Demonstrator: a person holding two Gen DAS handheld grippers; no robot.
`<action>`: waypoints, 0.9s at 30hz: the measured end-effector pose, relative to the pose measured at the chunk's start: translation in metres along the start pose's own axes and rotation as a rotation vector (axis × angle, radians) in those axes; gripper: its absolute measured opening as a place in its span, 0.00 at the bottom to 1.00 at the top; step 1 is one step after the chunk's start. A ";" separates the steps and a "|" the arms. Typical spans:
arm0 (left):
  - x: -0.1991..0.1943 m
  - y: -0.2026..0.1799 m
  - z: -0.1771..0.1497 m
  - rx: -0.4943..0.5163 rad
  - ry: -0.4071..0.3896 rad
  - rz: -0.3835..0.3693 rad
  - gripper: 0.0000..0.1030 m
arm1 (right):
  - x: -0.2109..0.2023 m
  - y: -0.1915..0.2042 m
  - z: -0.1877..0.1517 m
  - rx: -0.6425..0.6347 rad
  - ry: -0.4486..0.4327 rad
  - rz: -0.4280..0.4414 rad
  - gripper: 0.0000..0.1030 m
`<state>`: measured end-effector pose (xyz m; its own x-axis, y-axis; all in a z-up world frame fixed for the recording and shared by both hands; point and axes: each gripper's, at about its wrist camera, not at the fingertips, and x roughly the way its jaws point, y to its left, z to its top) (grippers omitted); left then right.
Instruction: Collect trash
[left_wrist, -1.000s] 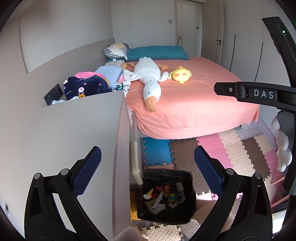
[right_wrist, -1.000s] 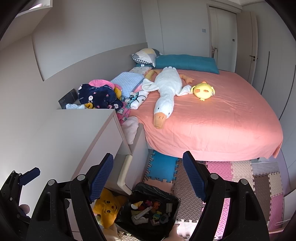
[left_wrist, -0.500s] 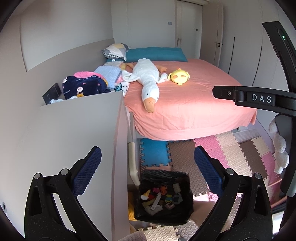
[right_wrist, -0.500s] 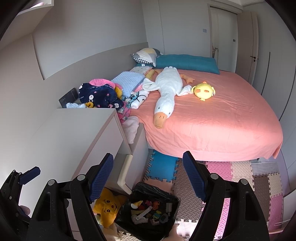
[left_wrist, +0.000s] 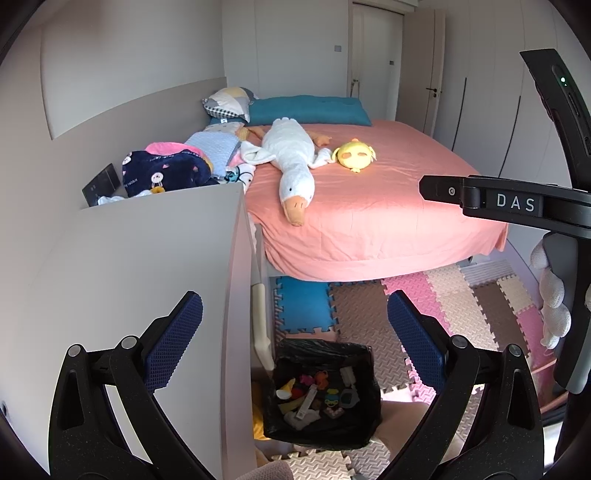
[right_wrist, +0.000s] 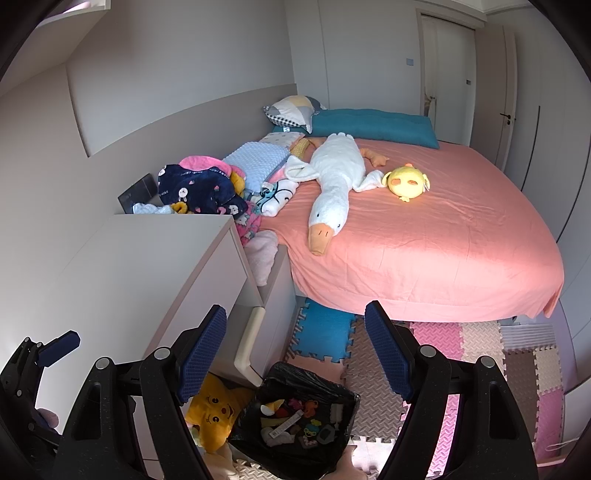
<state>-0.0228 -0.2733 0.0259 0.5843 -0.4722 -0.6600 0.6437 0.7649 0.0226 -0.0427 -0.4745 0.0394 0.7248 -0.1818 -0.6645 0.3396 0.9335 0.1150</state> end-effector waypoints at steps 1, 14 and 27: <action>-0.001 -0.002 0.000 0.002 0.000 0.001 0.94 | 0.000 0.000 0.000 -0.001 0.000 0.000 0.75; -0.002 -0.006 0.000 0.000 0.002 -0.012 0.94 | 0.000 0.001 -0.001 -0.003 0.000 -0.002 0.75; -0.001 -0.006 -0.001 0.010 0.005 -0.031 0.94 | -0.001 -0.003 -0.003 -0.007 0.001 -0.003 0.75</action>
<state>-0.0276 -0.2772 0.0260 0.5611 -0.4936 -0.6644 0.6667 0.7453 0.0093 -0.0464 -0.4762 0.0378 0.7236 -0.1841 -0.6652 0.3373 0.9352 0.1081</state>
